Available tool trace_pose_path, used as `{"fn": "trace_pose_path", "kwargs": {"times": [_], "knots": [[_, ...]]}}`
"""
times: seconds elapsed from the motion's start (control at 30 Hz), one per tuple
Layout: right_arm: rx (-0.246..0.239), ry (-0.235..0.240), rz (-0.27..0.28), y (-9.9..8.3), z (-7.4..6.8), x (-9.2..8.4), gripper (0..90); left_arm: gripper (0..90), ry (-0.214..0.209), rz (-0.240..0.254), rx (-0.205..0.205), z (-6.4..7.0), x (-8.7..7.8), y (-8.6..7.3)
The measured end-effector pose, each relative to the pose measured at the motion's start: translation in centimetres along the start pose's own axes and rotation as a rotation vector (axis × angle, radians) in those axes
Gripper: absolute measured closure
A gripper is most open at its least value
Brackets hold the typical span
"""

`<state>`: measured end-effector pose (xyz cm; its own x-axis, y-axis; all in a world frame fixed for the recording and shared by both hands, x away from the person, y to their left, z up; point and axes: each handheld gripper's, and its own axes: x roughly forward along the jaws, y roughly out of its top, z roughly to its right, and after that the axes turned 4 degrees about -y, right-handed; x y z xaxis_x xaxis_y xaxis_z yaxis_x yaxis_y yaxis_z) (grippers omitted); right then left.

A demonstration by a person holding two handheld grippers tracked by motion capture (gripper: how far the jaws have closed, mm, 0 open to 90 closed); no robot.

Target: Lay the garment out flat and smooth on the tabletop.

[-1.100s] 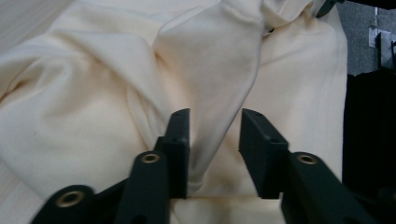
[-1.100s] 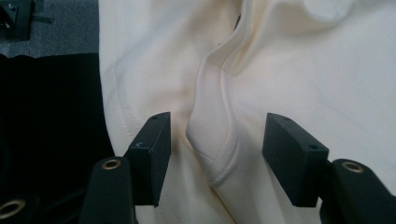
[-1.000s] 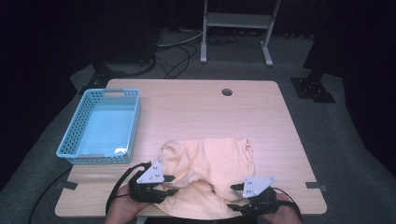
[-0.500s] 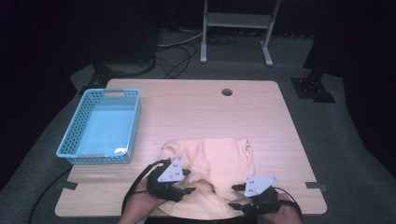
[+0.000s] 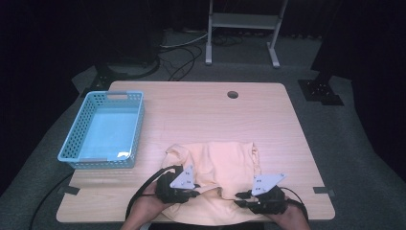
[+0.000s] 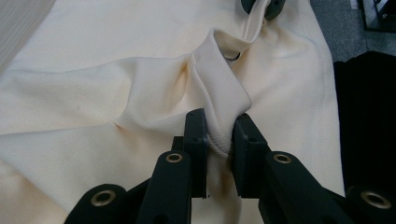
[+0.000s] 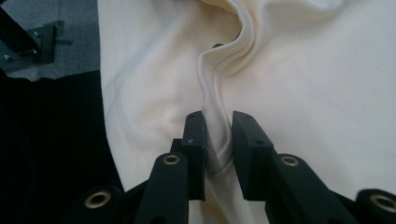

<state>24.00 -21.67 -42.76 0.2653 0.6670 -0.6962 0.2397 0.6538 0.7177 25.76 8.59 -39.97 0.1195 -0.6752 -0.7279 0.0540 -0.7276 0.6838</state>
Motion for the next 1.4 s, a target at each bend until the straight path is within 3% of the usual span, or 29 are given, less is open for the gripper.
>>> {"fn": "trace_pose_path", "kwargs": {"times": [0.3, 0.67, 0.87, 1.07, 1.2, 1.4], "knots": [[0.052, 0.054, 0.053, 0.8, 0.2, -1.4, 79.0, 80.2, -0.04, 0.04, 0.01, -0.2, -1.1, -0.2], [0.019, 0.068, 0.08, 3.7, 0.9, -2.6, 79.9, 80.7, -0.056, 0.09, 0.046, -1.8, -2.4, 1.6], [-0.022, 0.034, 0.087, 5.7, 2.0, -3.5, 80.3, 80.9, -0.089, 0.132, 0.053, -3.5, -2.7, 2.8], [-0.064, -0.002, 0.099, 8.4, 3.8, -4.4, 80.4, 81.0, -0.085, 0.136, 0.084, -5.5, -3.2, 4.8], [-0.08, -0.018, 0.116, 10.3, 5.4, -5.1, 80.6, 81.1, -0.08, 0.149, 0.089, -7.3, -3.9, 6.0], [-0.094, -0.044, 0.122, 13.4, 8.0, -5.6, 80.7, 81.2, -0.054, 0.185, 0.064, -10.7, -5.3, 7.1]]}}
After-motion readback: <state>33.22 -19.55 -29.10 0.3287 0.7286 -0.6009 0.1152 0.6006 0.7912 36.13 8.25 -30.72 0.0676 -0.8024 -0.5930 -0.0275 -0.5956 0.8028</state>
